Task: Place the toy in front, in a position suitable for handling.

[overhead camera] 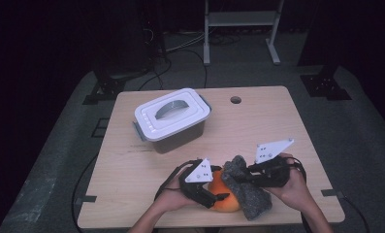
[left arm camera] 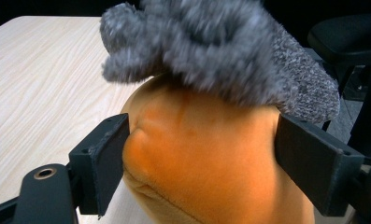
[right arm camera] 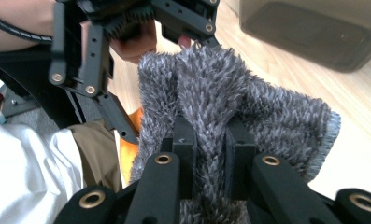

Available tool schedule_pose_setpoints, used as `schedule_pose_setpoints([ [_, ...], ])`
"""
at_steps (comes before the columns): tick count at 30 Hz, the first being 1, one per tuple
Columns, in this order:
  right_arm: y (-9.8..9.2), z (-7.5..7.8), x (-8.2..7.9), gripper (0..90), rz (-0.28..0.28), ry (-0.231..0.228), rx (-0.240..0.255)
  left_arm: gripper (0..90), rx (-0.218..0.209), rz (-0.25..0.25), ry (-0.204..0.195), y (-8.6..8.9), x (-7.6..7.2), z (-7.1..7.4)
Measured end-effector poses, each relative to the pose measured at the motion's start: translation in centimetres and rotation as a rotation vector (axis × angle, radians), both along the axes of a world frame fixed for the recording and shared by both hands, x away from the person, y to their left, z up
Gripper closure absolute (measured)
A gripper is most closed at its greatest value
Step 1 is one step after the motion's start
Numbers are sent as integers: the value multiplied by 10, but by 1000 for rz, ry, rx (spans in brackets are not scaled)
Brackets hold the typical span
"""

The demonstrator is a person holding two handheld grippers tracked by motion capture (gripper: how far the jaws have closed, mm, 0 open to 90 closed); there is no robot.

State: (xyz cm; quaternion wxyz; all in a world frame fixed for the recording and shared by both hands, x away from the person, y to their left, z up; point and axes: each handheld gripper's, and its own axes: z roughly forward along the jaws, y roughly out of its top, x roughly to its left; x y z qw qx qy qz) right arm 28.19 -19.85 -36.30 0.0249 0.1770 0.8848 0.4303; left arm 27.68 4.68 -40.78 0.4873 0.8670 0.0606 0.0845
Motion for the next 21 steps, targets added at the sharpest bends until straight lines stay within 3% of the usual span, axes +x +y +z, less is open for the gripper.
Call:
schedule_pose_setpoints([
  [4, 0, -8, 3, 775, 19, 42, -18, 197, 25, -5, -16, 2, 0, 0],
  [7, -7, -10, 6, 774, -2, 50, -51, 202, 32, 8, -8, 6, 4, -1],
  [13, -15, -24, 14, 774, -28, 97, -6, 191, 44, 32, -8, 9, 7, 1],
  [18, -11, -26, 16, 773, -48, 91, 5, 168, 21, 32, -20, 9, 4, 7],
  [21, -12, -27, 16, 773, -49, 94, 12, 169, 44, 22, -31, 7, 2, 4],
])
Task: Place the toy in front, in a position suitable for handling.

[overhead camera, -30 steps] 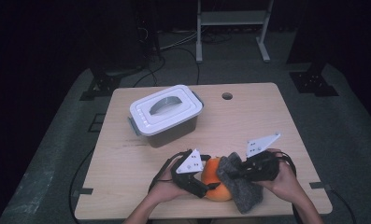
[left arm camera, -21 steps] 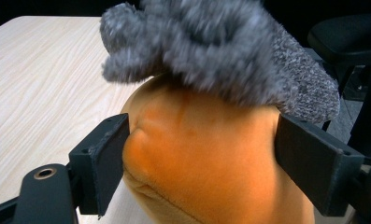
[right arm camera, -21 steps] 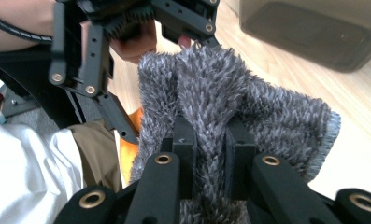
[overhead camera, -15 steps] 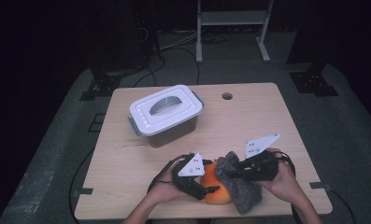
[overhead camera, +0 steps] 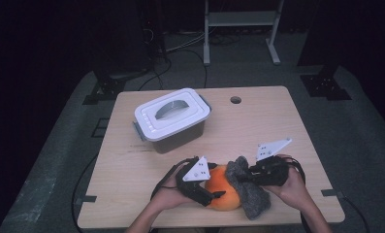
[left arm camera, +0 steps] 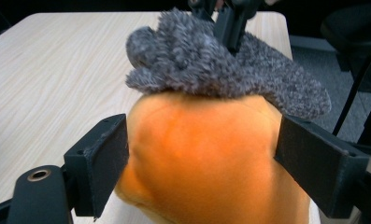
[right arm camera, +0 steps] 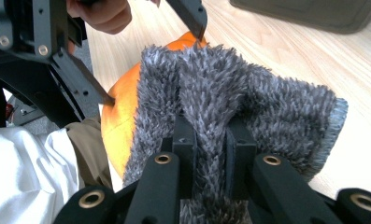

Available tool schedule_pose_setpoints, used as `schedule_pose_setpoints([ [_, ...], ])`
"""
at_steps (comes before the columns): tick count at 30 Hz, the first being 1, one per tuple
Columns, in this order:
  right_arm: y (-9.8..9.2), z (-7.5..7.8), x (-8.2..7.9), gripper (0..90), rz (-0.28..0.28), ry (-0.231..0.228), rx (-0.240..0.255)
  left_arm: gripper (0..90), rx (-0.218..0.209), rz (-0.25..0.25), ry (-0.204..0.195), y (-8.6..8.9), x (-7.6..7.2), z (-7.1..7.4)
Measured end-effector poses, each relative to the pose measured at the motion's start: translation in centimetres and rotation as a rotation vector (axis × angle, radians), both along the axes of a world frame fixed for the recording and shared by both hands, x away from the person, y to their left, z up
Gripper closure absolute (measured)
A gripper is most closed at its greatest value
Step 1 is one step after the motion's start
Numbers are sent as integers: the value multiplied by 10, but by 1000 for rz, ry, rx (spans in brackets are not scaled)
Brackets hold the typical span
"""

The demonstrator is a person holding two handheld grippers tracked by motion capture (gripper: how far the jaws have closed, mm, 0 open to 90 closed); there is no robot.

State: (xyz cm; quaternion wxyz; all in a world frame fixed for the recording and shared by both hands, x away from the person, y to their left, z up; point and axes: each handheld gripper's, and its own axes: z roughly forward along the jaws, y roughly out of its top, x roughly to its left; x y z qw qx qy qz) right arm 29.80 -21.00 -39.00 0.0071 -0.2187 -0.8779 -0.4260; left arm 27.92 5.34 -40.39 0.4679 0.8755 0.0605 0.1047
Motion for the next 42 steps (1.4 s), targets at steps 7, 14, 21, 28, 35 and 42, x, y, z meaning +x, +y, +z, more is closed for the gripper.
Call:
schedule_pose_setpoints([
  [7, 6, 1, -5, 776, 26, 3, -19, 172, 41, 28, 12, 3, 6, -4],
  [14, 17, 0, -9, 777, 42, -7, -33, 172, 85, 56, 12, 7, 10, -3],
  [21, 24, 0, -12, 778, 51, -9, -38, 172, 93, 62, 21, 11, 12, -5],
  [28, 28, -2, -14, 779, 74, 8, -22, 184, 58, 35, 31, 9, 9, -1],
  [35, 22, 3, -14, 777, 74, -15, -58, 209, 41, 25, 74, 13, 12, -6],
  [42, 3, 0, -7, 775, 9, -14, -80, 207, 36, 23, 103, 16, 14, -7],
])
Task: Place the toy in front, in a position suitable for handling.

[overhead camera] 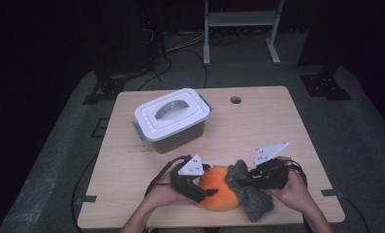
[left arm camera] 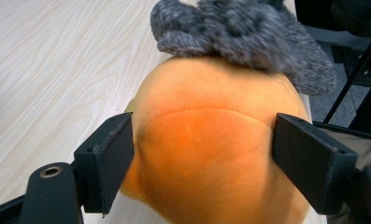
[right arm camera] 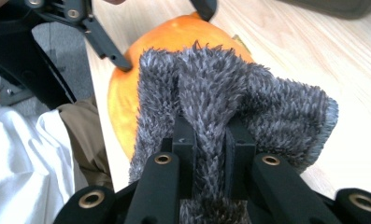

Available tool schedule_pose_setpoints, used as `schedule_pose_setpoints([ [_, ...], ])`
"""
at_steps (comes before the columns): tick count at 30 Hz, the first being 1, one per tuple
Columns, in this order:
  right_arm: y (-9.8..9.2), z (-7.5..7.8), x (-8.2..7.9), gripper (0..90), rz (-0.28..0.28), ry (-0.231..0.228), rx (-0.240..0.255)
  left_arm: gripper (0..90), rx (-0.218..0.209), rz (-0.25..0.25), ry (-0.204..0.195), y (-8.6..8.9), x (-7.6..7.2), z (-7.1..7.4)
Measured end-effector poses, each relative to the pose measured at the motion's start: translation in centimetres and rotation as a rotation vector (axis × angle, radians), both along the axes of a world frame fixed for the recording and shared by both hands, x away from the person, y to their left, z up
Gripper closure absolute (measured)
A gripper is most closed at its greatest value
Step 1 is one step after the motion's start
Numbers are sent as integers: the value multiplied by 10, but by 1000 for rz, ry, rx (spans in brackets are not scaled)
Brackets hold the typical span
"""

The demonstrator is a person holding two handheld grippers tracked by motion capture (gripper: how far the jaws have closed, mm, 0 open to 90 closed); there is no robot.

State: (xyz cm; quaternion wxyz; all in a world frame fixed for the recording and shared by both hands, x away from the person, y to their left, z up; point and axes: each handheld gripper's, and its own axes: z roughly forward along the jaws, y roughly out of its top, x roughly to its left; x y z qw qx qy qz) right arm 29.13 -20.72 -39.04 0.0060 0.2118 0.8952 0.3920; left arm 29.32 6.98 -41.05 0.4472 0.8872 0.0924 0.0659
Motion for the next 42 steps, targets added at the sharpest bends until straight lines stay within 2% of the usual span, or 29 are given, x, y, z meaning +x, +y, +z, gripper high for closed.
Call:
schedule_pose_setpoints([
  [3, 2, -4, 1, 775, 13, 23, 10, 163, 12, -14, 16, -4, -1, 4],
  [5, 6, -6, 0, 775, 31, 35, 20, 124, 5, -21, 47, -7, -2, 4],
  [6, 9, -6, 0, 775, 44, 44, 29, 95, 21, -23, 56, -10, -2, 3],
  [8, 14, -6, -3, 775, 60, 47, 31, 72, 63, -22, 46, -14, -2, -1],
  [10, 17, -5, -4, 775, 66, 33, 26, 72, 61, -17, 45, -15, -2, -5],
  [11, 17, -5, -4, 775, 61, 31, 24, 87, 63, -20, 34, -14, -2, -6],
  [16, 14, -4, -2, 780, 52, 35, 60, 343, 71, -29, -84, -11, -6, 1],
  [17, 14, -2, -2, 781, 50, 29, 68, 357, 66, -27, -102, -11, -6, 3],
  [20, 15, 3, -1, 782, 28, -12, 72, 364, 56, -13, -193, -8, -7, 8],
  [21, 15, 4, 0, 782, 22, -22, 77, 360, 56, -14, -203, -7, -7, 8],
  [22, 16, 4, 0, 782, 12, -28, 82, 353, 59, -18, -200, -5, -5, 6],
  [24, 18, 4, 1, 781, 8, -45, 92, 343, 38, -28, -189, -3, -4, 1],
  [29, 25, 4, 1, 780, -4, -75, 86, 299, 19, -26, -139, 2, 0, -3],
  [31, 27, 2, 2, 779, 2, -67, 87, 216, 13, -14, -90, 3, 3, -2],
  [33, 30, -1, 1, 778, 14, -55, 82, 142, -39, 8, -32, 4, 7, 1],
  [34, 32, -2, 0, 778, 24, -52, 84, 131, -51, 8, -11, 4, 8, 2],
  [35, 34, -2, -1, 778, 30, -54, 87, 135, -38, 7, -16, 3, 7, 2],
  [37, 35, -2, -3, 777, 29, -66, 72, 230, -20, 4, -56, 3, 5, 0],
  [40, 29, -4, 0, 777, 20, -57, 70, 295, -14, 10, -56, 5, 6, -2],
  [42, 22, -9, 3, 777, 9, -38, 71, 304, -24, 12, -47, 8, 7, -5],
])
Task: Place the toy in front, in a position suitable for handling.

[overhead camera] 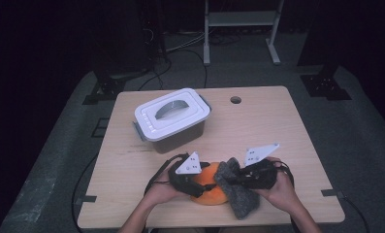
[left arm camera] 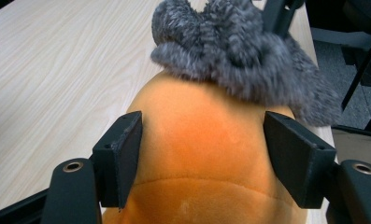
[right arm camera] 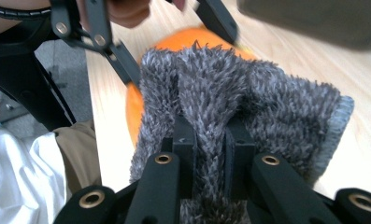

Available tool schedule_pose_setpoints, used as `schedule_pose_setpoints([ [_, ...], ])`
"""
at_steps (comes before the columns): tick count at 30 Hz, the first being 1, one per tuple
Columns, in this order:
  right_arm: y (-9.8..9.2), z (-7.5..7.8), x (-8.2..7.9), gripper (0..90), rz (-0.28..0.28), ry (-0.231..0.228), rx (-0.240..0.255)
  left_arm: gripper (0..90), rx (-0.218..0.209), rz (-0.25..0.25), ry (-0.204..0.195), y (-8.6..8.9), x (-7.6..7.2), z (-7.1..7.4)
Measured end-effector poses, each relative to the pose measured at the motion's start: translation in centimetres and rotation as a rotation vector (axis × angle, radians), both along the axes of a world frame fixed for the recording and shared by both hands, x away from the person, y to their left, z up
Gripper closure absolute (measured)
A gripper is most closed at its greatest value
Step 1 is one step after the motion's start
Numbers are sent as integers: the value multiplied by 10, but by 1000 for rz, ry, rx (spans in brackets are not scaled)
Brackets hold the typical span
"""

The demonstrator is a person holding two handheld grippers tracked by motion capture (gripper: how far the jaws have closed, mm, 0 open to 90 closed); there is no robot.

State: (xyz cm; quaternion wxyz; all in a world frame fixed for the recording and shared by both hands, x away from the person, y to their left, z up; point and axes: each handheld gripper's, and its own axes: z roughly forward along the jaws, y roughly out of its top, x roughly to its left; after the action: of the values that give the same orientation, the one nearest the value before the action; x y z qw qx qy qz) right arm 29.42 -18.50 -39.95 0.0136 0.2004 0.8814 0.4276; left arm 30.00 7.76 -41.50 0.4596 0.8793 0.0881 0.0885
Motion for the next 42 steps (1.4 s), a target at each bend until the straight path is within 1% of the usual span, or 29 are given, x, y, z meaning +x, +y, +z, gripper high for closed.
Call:
schedule_pose_setpoints([
  [1, -4, -3, 2, 777, -6, 20, 10, 305, 3, -4, 2, 2, 1, 0],
  [3, -12, -9, 5, 777, -20, 50, 22, 310, -7, -4, 3, 4, 0, -2],
  [5, -19, -12, 7, 776, -38, 60, -1, 308, -18, 6, 14, 5, 0, -3],
  [7, -23, -11, 6, 776, -51, 52, -16, 307, -22, 5, 12, 7, 0, -4],
  [8, -24, -8, 6, 776, -55, 44, -9, 307, -26, 5, 12, 7, -1, -5],
  [11, -23, 1, 4, 776, -47, 26, 48, 308, -26, 0, 10, 7, -1, -5],
  [12, -21, 4, 3, 776, -43, 19, 48, 308, -27, 1, 11, 7, -1, -5],
  [13, -19, 4, 3, 776, -38, 8, 35, 309, -28, 0, 10, 8, -1, -5],
  [14, -18, 3, 3, 775, -36, 7, 24, 309, -28, 0, 12, 9, -1, -6],
  [17, -17, -9, 5, 775, -36, 35, -19, 311, -33, 3, 27, 13, 1, -6],
  [19, -19, -17, 8, 774, -31, 80, -15, 311, -38, 0, 27, 14, 1, -7],
  [20, -21, -19, 9, 774, -32, 100, -17, 311, -33, 0, 26, 14, 1, -7],
  [22, -26, -22, 10, 774, -36, 107, -32, 311, -31, -1, 26, 14, 1, -7],
  [24, -30, -24, 11, 774, -46, 122, -31, 311, -37, 0, 30, 16, 1, -7],
  [26, -31, -23, 12, 774, -49, 122, -3, 312, -39, -2, 34, 18, 2, -8],
  [28, -30, -18, 12, 774, -52, 106, 30, 312, -42, -4, 36, 18, 2, -8],
  [30, -27, -14, 12, 774, -44, 99, 60, 312, -43, -6, 36, 19, 3, -8],
  [32, -24, -15, 13, 773, -39, 101, 51, 312, -42, -10, 38, 20, 3, -8],
  [35, -25, -23, 14, 772, -28, 134, 41, 312, -44, -8, 46, 22, 4, -9],
  [39, -31, -31, 16, 772, -39, 173, 13, 311, -48, -3, 53, 24, 5, -9],
  [40, -32, -31, 17, 771, -43, 175, 4, 311, -48, -3, 53, 24, 5, -9],
  [42, -34, -29, 17, 770, -48, 167, 11, 311, -50, -2, 53, 24, 5, -9],
])
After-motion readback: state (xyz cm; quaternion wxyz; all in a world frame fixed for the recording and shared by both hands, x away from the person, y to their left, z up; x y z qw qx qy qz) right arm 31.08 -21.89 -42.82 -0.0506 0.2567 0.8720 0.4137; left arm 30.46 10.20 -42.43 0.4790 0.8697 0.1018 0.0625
